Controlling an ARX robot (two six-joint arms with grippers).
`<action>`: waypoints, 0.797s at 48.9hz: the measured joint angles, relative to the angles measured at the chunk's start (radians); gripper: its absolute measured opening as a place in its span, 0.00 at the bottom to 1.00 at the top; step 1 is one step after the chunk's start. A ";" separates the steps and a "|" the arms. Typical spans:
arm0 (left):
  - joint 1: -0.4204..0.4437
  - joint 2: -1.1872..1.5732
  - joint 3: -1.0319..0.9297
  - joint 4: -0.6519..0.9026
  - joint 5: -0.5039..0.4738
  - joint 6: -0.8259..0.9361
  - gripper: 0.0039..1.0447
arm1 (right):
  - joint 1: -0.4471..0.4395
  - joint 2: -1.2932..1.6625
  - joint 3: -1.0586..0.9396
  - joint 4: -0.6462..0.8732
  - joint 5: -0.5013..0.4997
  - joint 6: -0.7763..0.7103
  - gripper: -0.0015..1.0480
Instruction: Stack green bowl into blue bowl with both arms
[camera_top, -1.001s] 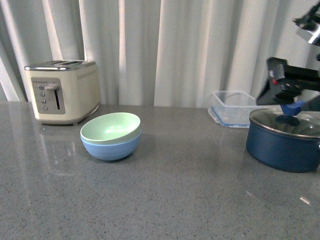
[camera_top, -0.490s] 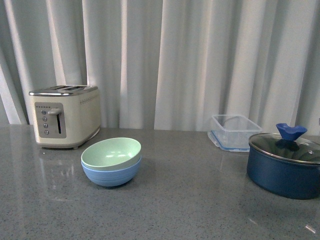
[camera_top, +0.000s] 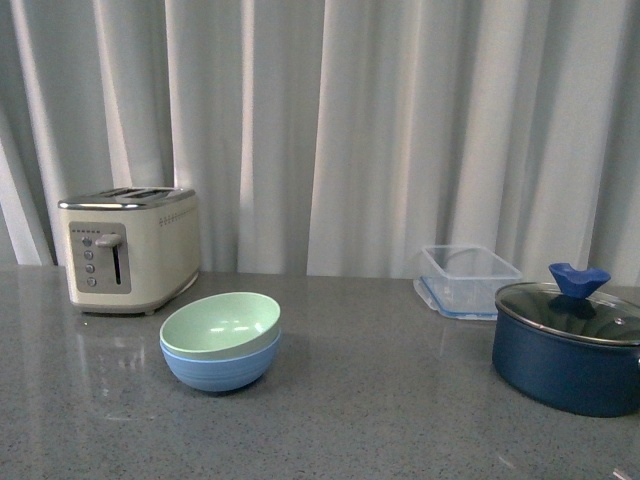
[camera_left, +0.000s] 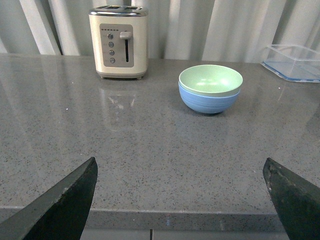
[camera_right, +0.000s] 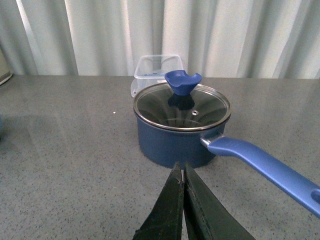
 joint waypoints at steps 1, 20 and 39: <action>0.000 0.000 0.000 0.000 0.000 0.000 0.94 | 0.000 -0.011 -0.010 0.000 0.000 0.000 0.01; 0.000 0.000 0.000 0.000 0.000 0.000 0.94 | 0.000 -0.204 -0.135 -0.070 -0.001 0.000 0.01; 0.000 0.000 0.000 0.000 0.000 0.000 0.94 | 0.000 -0.417 -0.237 -0.180 -0.001 0.000 0.01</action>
